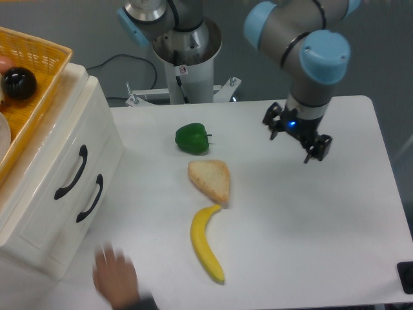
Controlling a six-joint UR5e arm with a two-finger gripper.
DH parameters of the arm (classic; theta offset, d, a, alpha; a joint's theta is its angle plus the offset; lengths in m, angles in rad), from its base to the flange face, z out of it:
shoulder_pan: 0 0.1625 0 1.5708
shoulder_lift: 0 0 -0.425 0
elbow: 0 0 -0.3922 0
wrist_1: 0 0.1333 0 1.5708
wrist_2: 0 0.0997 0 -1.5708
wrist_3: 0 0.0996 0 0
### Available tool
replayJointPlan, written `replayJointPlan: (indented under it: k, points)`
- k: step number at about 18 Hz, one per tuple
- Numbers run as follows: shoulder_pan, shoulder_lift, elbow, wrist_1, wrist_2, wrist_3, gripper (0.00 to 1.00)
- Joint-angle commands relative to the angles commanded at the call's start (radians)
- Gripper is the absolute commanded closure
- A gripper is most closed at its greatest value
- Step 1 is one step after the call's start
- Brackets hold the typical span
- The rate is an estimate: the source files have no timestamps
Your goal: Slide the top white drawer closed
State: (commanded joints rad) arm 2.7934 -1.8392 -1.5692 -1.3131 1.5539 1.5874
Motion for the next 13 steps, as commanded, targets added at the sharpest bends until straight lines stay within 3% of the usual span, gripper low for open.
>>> replayJointPlan:
  k: [3,13]
  points:
    - [-0.012,0.005,-0.021,-0.046,-0.006,0.036,0.0]
    - [0.0,-0.018,-0.043,-0.04,0.003,0.036,0.0]
